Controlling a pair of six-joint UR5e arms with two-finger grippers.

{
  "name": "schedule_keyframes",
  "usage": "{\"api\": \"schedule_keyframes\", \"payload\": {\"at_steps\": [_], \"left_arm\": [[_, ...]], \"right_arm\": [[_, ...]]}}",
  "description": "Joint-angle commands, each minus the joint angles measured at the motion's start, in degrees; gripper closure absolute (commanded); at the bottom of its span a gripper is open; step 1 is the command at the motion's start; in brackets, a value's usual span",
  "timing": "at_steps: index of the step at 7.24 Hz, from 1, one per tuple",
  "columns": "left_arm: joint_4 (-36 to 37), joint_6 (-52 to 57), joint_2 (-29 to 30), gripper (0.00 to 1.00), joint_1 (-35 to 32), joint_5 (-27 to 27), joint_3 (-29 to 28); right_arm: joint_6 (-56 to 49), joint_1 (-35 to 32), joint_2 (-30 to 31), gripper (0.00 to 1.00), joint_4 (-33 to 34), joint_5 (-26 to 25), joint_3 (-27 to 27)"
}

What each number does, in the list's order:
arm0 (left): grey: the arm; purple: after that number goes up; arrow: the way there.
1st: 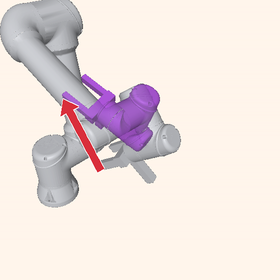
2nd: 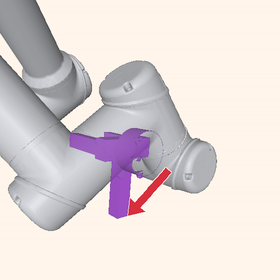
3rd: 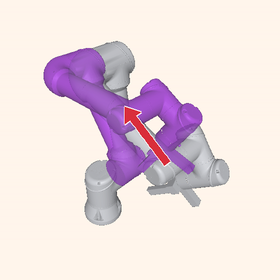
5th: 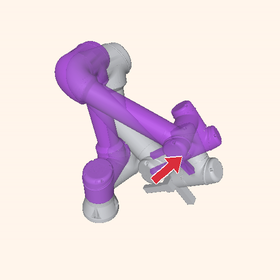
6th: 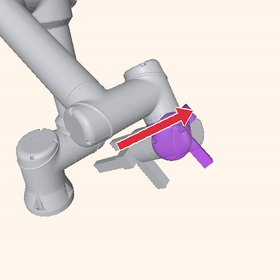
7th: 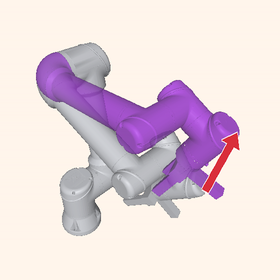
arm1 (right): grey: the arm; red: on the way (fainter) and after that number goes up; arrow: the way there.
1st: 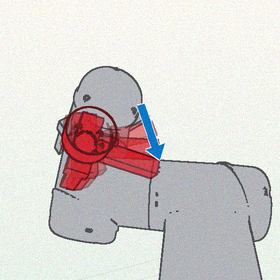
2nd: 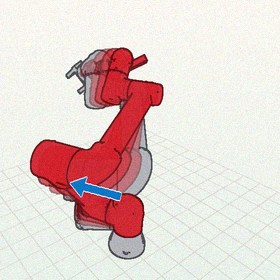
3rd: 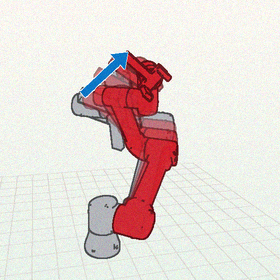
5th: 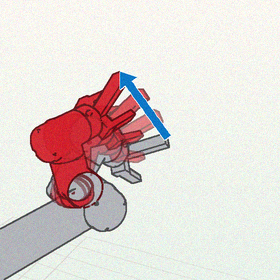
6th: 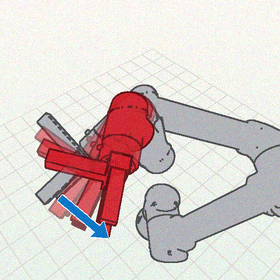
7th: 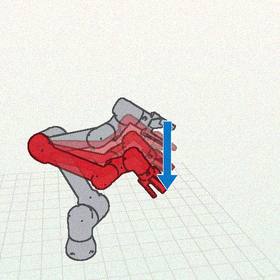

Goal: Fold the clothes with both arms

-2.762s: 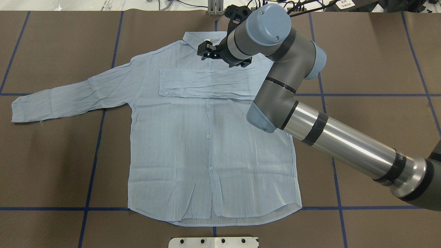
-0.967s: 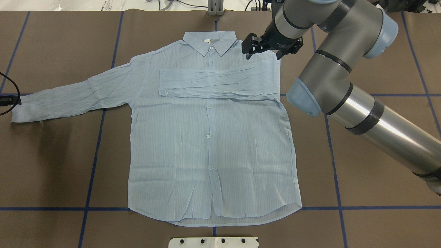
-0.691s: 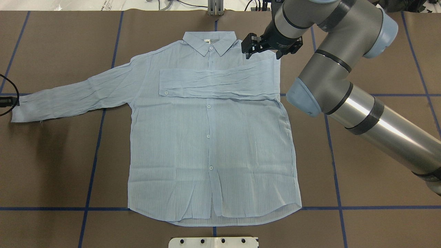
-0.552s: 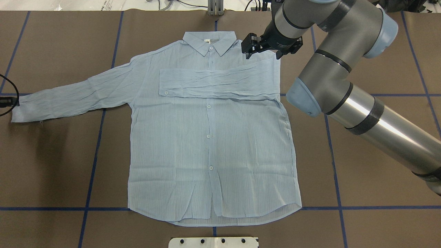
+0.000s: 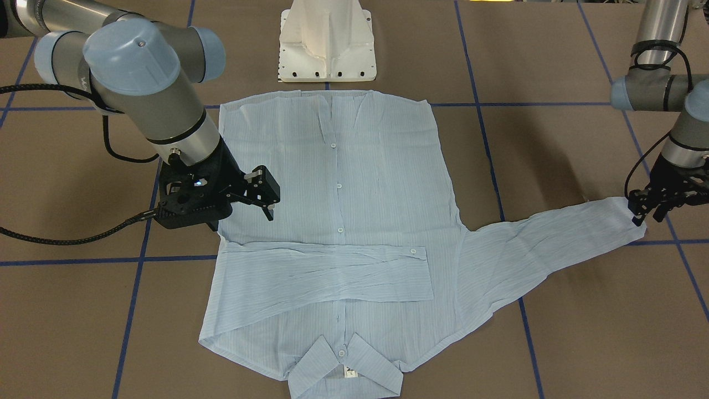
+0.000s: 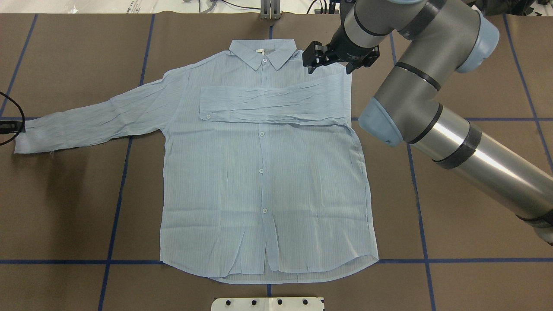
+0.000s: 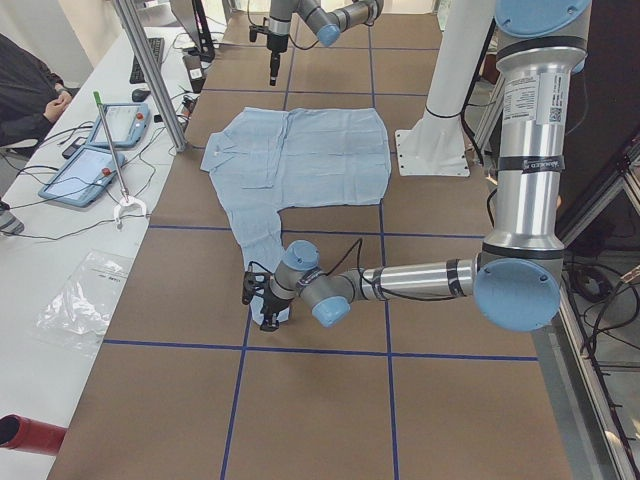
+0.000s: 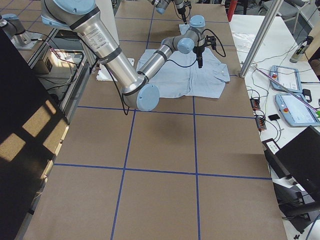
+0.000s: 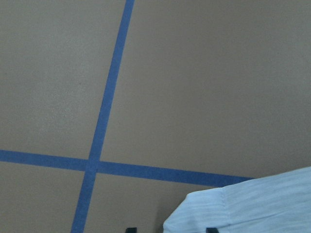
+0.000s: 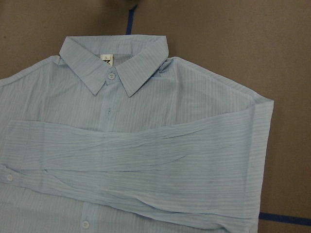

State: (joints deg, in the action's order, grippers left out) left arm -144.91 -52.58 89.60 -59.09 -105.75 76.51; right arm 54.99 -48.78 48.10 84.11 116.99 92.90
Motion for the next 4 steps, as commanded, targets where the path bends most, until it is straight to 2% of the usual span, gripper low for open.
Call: {"api": "schedule_keyframes", "payload": {"at_steps": [1, 4], "left_arm": [[0.0, -0.1, 0.2, 0.43, 0.1, -0.1, -0.2], [0.0, -0.2, 0.2, 0.43, 0.4, -0.2, -0.6]], "right_arm": [[-0.1, 0.0, 0.1, 0.00, 0.0, -0.1, 0.0], [-0.1, 0.0, 0.3, 0.00, -0.1, -0.3, 0.0]]}}
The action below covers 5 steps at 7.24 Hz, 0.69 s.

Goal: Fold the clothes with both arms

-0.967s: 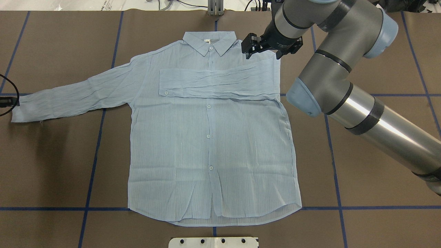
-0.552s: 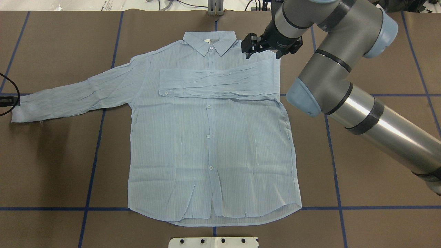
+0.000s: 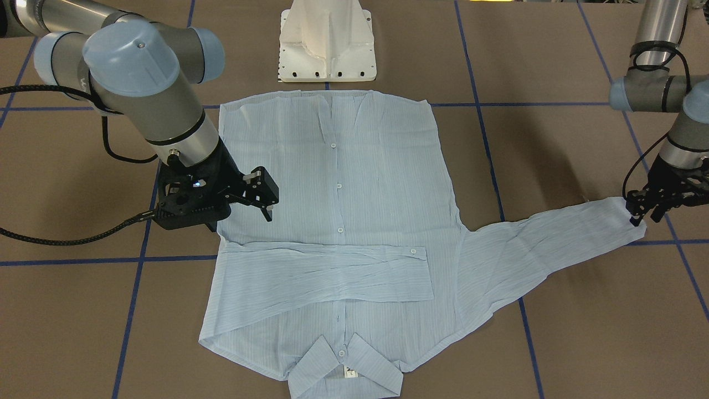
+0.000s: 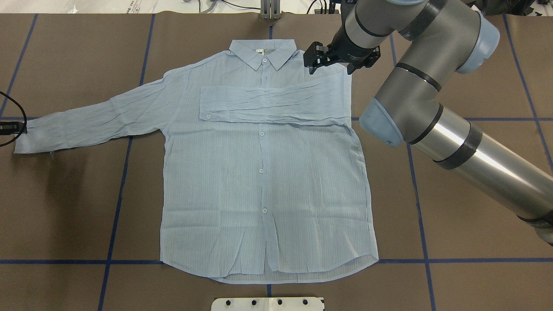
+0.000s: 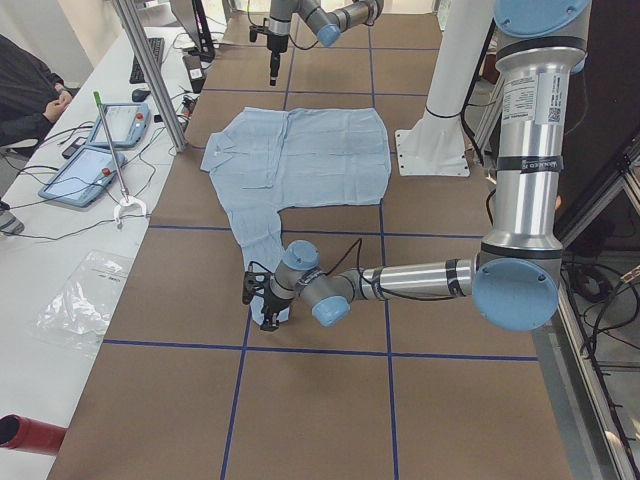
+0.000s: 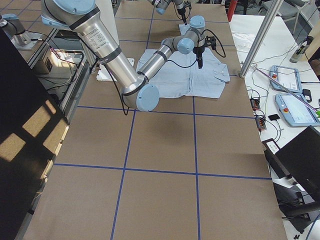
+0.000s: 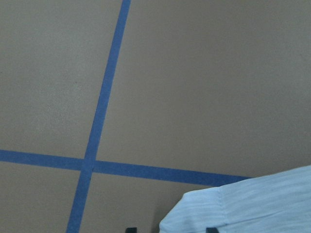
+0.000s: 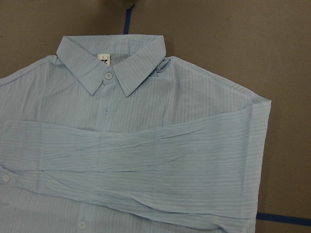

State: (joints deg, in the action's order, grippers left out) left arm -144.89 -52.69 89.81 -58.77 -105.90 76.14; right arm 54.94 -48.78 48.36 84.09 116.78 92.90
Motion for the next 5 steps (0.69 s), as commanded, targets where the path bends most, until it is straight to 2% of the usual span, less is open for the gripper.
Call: {"api": "schedule_keyframes", "payload": {"at_steps": [1, 5], "left_arm": [[0.0, -0.2, 0.0, 0.45, 0.3, 0.0, -0.2], [0.0, -0.3, 0.0, 0.58, 0.6, -0.1, -0.2]], "right_arm": [[0.0, -0.1, 0.1, 0.00, 0.0, -0.1, 0.0], [0.0, -0.1, 0.0, 0.00, 0.0, -0.1, 0.0]]}}
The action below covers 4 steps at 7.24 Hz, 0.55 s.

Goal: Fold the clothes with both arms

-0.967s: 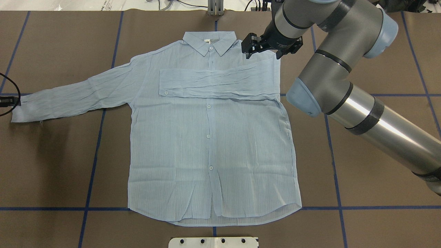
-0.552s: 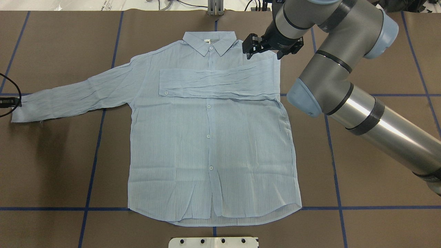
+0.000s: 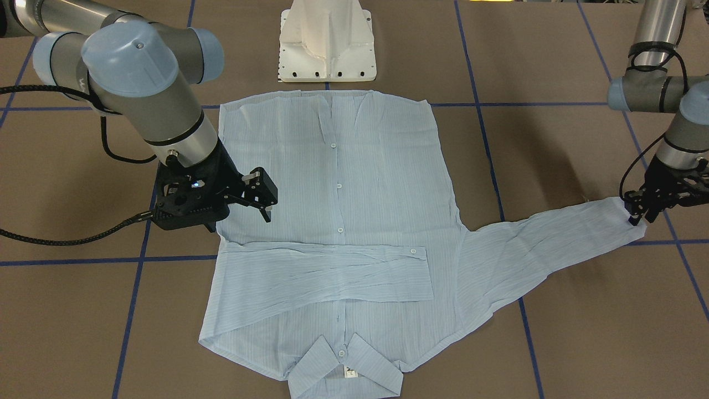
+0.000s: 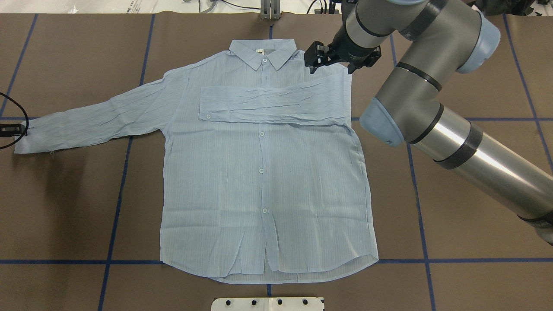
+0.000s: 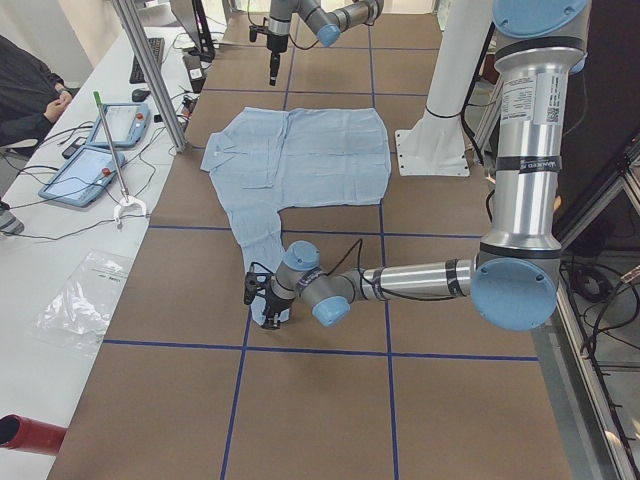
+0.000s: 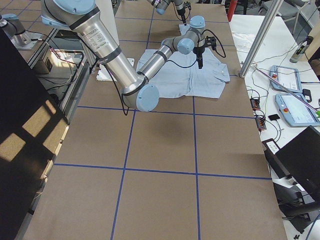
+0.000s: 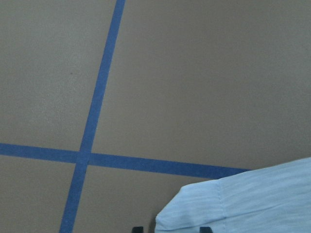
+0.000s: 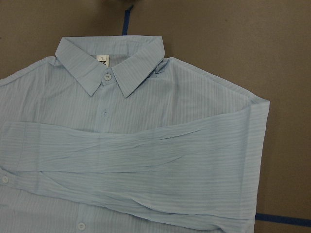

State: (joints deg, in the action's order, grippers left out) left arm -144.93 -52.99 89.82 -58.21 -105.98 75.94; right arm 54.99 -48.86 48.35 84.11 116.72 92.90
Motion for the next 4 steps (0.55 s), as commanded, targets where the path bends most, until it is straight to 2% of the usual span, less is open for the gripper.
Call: {"api": "schedule_keyframes", "payload": {"at_steps": [1, 4], "left_arm": [[0.0, 0.0, 0.0, 0.59, 0.0, -0.1, 0.0], [0.0, 0.0, 0.1, 0.59, 0.0, -0.1, 0.0]], "right_arm": [[-0.1, -0.1, 0.1, 0.00, 0.0, 0.0, 0.0], [-0.1, -0.4, 0.1, 0.00, 0.0, 0.1, 0.0]]}}
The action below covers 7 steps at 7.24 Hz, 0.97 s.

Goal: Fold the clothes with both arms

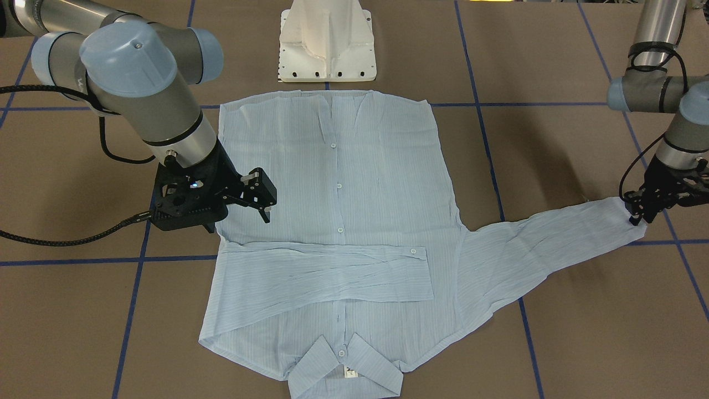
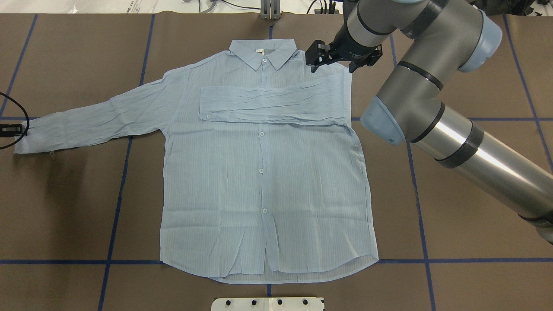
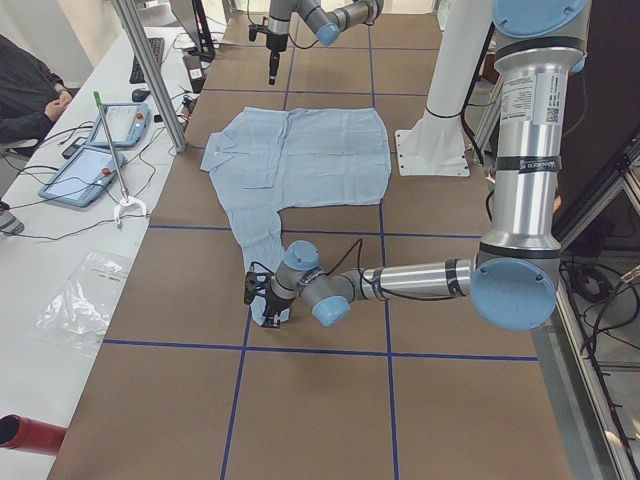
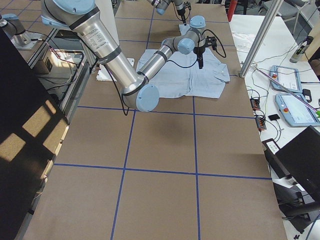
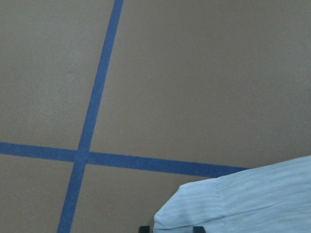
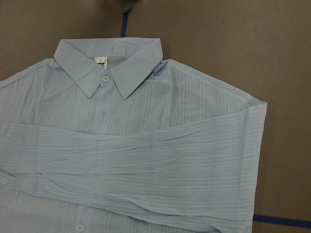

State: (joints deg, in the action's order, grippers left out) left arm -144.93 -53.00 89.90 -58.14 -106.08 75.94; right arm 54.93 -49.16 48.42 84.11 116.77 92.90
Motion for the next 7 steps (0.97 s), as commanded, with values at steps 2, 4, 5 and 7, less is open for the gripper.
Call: {"api": "schedule_keyframes", "payload": {"at_steps": [2, 4, 5, 7], "left_arm": [[0.1, 0.0, 0.0, 0.62, 0.0, 0.0, 0.0], [0.1, 0.0, 0.0, 0.75, 0.0, 0.0, 0.0], [0.1, 0.0, 0.0, 0.81, 0.0, 0.0, 0.0], [0.2, 0.0, 0.0, 0.87, 0.0, 0.0, 0.1]], "right_arm": [[0.0, -0.1, 0.0, 0.00, 0.0, 0.2, 0.0], [0.0, -0.1, -0.1, 0.00, 0.0, 0.2, 0.0], [0.0, -0.1, 0.0, 0.00, 0.0, 0.2, 0.0], [0.0, -0.2, 0.0, 0.00, 0.0, 0.2, 0.0]]}}
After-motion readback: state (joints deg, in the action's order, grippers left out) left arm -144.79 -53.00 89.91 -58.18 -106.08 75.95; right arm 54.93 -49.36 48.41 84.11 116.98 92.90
